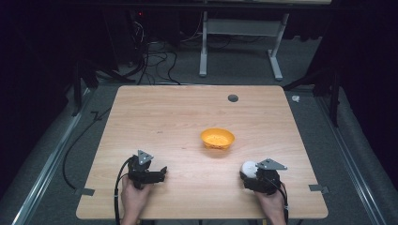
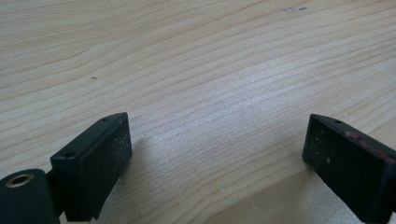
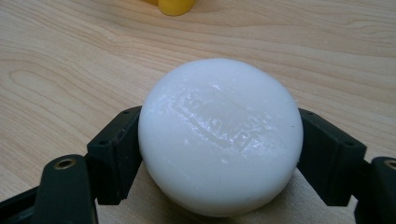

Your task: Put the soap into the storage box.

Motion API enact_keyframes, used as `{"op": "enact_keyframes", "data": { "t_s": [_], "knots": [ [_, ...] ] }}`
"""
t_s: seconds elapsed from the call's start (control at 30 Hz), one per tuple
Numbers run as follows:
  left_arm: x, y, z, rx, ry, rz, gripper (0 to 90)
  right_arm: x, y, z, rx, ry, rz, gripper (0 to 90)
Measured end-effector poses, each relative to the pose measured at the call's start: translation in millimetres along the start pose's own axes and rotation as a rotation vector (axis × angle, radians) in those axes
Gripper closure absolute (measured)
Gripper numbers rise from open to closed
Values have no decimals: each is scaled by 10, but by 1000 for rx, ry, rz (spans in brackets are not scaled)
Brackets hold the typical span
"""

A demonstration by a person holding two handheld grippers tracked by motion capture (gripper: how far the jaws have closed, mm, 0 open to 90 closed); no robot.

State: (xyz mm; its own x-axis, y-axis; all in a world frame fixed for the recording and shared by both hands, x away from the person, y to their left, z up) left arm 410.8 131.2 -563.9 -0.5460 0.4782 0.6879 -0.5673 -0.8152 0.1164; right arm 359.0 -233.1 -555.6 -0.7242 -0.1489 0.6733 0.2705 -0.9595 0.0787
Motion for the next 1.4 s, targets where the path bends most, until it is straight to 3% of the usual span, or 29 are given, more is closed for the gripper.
{"op": "enact_keyframes", "data": {
  "t_s": [0.77,1.4],
  "knots": [
    [-1,-2,2,0,1,0,87,-25,-39,38,19,-12,14,246],
    [0,0,2,0,1,0,89,70,-89,221,1,45,62,247]
  ]
}}
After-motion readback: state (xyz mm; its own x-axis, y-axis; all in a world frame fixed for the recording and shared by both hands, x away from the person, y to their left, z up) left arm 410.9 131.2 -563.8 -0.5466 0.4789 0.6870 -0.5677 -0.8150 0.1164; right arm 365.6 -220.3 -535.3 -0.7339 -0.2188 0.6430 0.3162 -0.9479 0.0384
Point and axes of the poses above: each handheld gripper's, and its own axes: x roughly backward along the jaws, z roughly out of its top, y roughly to its right, the point moved 8 cm from there along -x, roughly forward along the jaws, and after that the axes turned 8 degrees about -z, right-handed, at the moved point
